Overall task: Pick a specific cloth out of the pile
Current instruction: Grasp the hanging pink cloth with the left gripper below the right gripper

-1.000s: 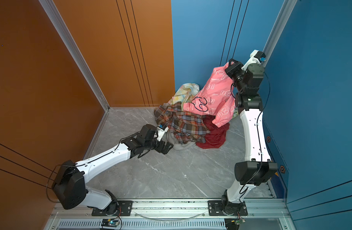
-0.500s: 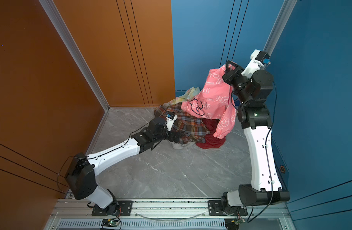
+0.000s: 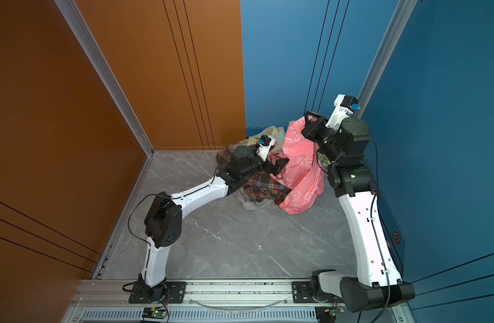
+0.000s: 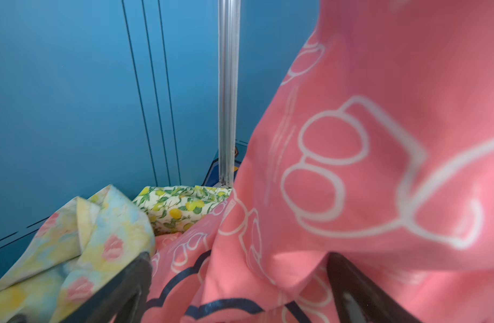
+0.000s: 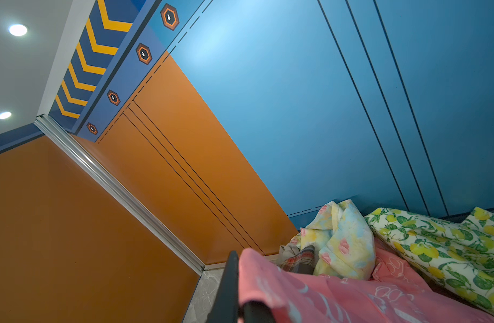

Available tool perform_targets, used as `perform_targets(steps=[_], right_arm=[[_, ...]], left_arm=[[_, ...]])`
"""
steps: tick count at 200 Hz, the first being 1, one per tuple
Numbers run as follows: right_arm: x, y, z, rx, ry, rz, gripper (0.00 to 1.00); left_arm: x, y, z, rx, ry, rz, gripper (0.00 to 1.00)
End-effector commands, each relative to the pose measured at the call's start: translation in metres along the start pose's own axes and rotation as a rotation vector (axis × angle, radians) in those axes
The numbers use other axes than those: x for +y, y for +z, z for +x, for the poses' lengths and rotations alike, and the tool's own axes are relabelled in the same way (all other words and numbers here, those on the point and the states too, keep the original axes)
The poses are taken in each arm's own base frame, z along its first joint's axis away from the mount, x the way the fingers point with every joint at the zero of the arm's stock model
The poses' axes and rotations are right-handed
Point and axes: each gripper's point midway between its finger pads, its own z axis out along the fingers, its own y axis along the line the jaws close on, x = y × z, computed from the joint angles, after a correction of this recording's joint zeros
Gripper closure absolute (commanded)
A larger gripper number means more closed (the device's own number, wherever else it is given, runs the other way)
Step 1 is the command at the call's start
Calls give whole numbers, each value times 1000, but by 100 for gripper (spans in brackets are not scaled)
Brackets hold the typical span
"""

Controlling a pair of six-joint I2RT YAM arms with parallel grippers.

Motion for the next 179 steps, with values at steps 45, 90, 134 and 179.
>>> perform_targets(steps=[45,90,134,179], right_arm=[[-2,-9,6,9,-52,9,100],[-9,-4,18,36,-44,14,100],[-12,-3,29,61,-36,19,100],[-15,-1,36,80,-40,27,100]], left_arm=[[-75,-6,-52,-217,-44,315,2],[-83,-4,-50,-221,-56,342,2],[-70,11,-38,-212,-108,332,26],[-69,18,-14,-143,-156,351,38]])
